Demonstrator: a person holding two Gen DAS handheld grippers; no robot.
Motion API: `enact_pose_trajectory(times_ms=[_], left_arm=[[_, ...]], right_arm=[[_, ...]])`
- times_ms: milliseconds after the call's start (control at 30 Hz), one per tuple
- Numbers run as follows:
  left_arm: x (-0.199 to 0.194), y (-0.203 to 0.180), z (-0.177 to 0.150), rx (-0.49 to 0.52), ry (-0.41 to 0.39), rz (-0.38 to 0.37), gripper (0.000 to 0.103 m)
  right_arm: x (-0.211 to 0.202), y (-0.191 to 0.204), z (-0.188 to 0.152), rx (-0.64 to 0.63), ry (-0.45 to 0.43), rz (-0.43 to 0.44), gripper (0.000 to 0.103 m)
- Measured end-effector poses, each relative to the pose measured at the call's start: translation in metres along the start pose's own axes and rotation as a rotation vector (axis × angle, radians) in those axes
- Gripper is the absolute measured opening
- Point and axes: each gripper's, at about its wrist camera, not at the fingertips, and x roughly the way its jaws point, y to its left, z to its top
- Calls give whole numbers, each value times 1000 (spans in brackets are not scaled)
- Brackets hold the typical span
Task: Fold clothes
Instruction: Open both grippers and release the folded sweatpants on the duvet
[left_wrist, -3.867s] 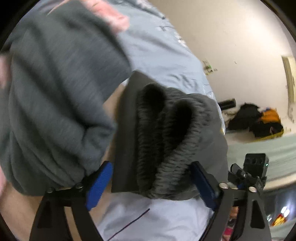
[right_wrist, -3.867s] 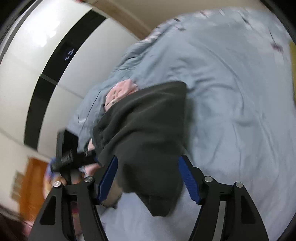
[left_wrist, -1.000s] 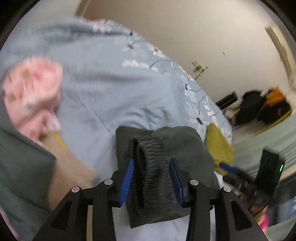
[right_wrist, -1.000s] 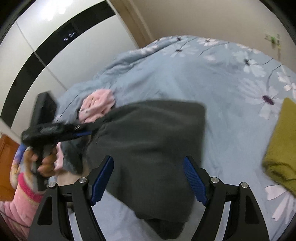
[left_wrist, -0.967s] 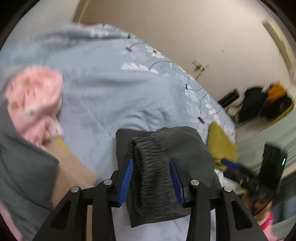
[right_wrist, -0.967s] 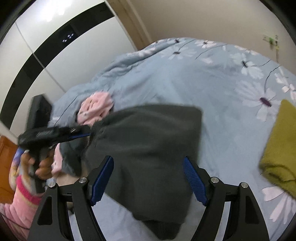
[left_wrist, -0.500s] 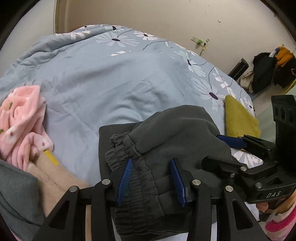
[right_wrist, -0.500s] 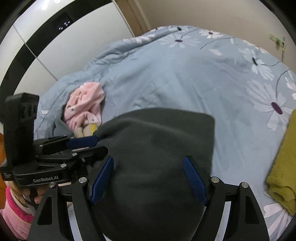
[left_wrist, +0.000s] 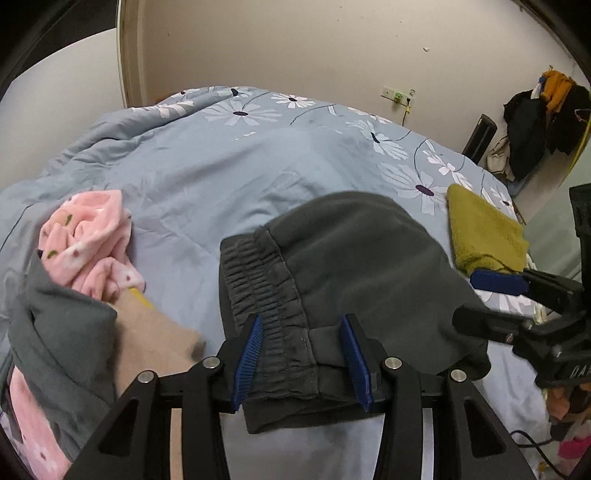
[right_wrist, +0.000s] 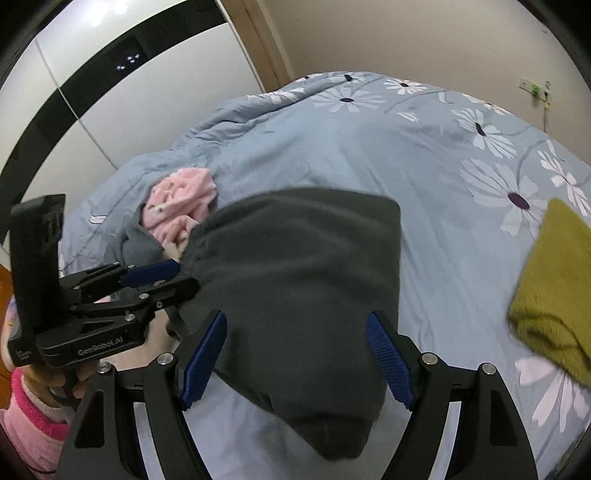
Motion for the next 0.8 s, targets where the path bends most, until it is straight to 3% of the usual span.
enact_pose_trajectory(times_ms=[333, 600, 800], left_arm=[[24, 1, -8, -23, 9, 0, 52], [-12, -11, -20, 2, -47, 53, 54], [-21, -15, -51, -48, -2, 77, 57]], right_arm=[[25, 2, -21, 27, 11, -65, 80], [-1, 14, -34, 68, -40, -66, 80], [-11, 33, -60, 87, -49, -95, 80]])
